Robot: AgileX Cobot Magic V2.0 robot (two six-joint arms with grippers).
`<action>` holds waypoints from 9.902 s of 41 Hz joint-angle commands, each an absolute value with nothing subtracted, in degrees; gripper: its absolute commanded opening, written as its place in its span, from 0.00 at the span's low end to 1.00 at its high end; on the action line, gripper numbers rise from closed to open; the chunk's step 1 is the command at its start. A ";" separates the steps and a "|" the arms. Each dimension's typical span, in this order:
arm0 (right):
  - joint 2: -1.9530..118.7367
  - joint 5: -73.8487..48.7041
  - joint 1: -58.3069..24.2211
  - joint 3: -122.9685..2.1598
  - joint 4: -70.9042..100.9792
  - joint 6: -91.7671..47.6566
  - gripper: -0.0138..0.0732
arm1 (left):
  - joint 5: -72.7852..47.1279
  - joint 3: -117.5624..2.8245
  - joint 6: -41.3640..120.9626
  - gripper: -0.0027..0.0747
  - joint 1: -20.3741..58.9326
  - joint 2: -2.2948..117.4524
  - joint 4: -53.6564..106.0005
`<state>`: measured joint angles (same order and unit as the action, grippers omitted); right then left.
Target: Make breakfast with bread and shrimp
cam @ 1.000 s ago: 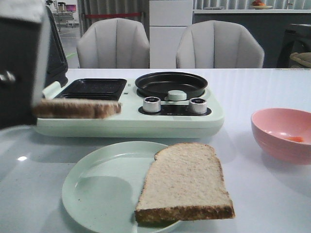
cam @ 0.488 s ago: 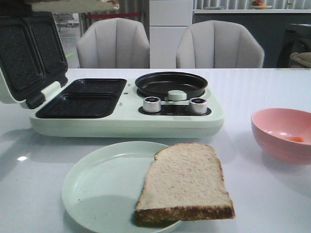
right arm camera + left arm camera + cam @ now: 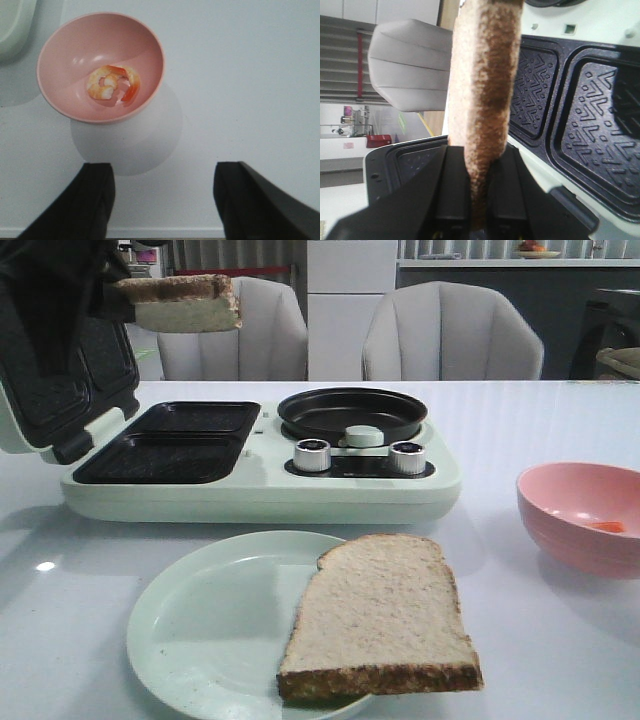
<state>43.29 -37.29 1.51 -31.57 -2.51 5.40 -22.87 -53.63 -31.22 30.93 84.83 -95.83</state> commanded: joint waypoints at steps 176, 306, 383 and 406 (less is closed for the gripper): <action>69.66 -27.95 -14.82 -33.93 42.72 -14.09 0.70 | -36.14 -32.92 -14.84 0.60 46.00 17.53 -7.55; 126.50 -41.42 -27.59 -115.55 57.59 -20.29 0.52 | -36.35 -32.92 -14.84 0.60 46.00 17.53 -7.58; 50.04 -31.48 -28.41 -49.87 2.16 -1.58 0.66 | -37.85 -32.92 -14.84 0.60 46.00 20.38 -15.54; 47.94 -30.34 -28.41 -46.80 2.16 -1.58 0.66 | -69.67 -57.54 -18.51 0.48 44.02 55.12 -23.15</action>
